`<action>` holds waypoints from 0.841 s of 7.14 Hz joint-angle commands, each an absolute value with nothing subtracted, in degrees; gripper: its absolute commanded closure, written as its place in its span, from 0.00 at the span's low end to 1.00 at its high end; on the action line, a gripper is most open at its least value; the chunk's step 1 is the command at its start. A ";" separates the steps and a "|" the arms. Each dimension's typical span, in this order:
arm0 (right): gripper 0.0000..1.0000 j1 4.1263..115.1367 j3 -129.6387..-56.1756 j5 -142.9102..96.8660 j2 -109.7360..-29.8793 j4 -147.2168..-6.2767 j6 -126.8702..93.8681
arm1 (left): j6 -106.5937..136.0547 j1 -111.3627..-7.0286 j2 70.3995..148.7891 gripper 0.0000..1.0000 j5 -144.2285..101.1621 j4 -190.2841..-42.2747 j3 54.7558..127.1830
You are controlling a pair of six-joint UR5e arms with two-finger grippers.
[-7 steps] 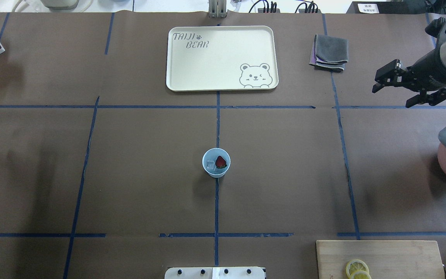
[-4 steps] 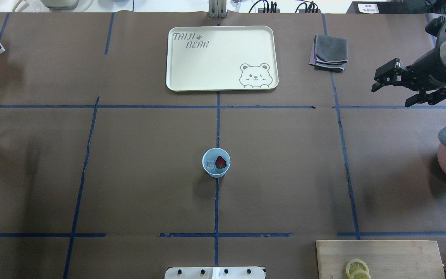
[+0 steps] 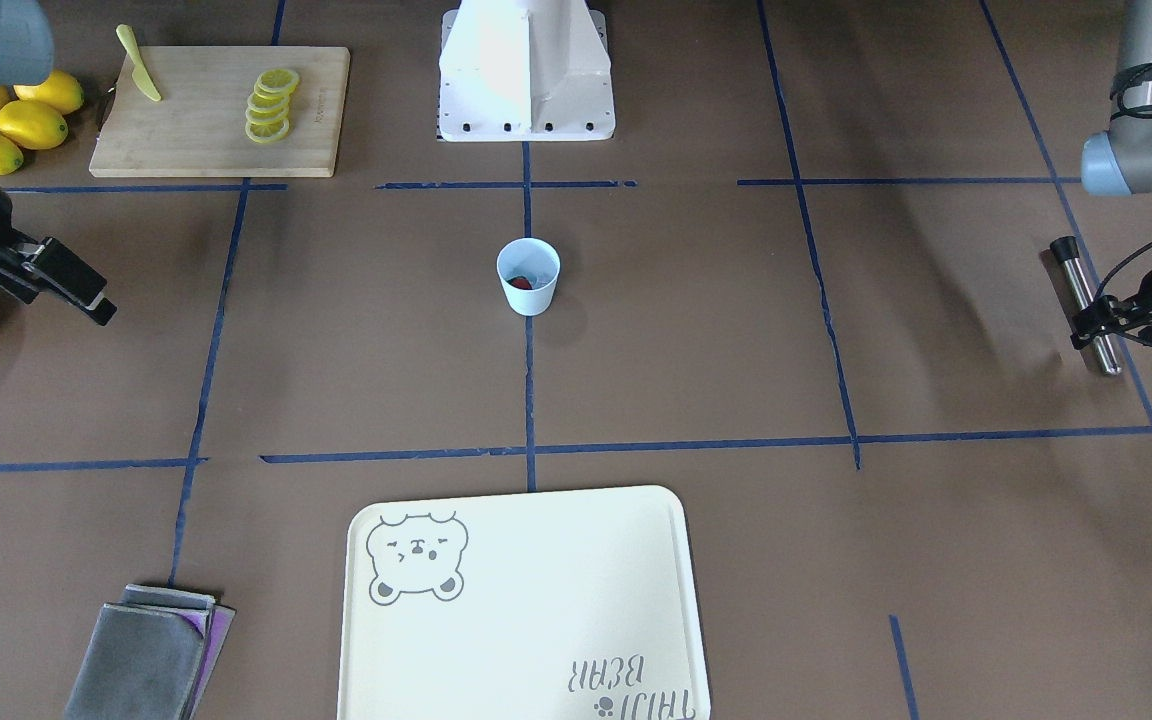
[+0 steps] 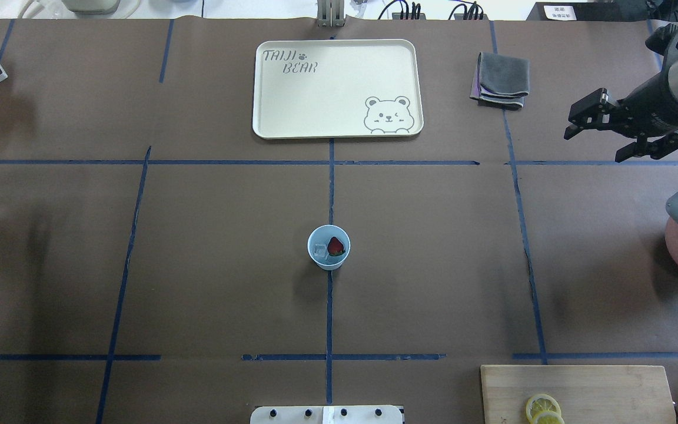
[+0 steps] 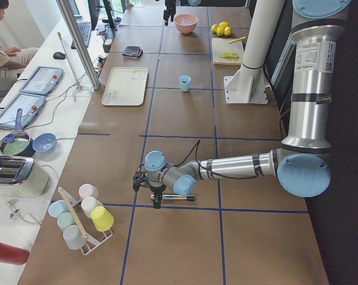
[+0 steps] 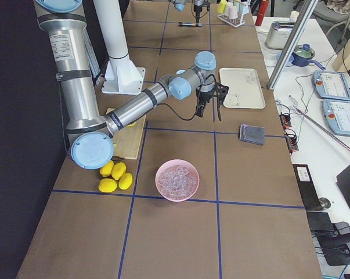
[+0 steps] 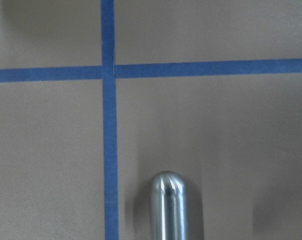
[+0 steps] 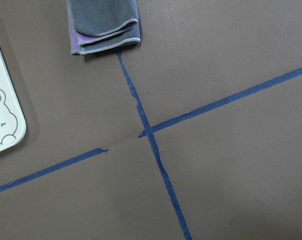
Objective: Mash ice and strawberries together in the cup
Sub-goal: 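Carry the metal pestle with the left gripper over the blue cup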
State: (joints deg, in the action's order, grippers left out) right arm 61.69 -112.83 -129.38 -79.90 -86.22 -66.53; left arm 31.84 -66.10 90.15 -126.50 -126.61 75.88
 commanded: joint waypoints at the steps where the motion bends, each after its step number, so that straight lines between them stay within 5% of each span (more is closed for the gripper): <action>1: 0.00 61.70 -112.76 -129.37 -79.89 -86.22 -66.53 | 31.90 -66.01 90.35 0.14 -126.48 -126.65 75.50; 4: 0.00 61.70 -113.20 -129.37 -79.81 -86.22 -66.62 | 31.99 -65.92 90.44 0.30 -126.47 -126.65 75.50; 6: 0.00 61.61 -113.38 -129.37 -79.80 -86.22 -66.62 | 31.99 -65.83 90.53 0.76 -126.56 -126.65 75.93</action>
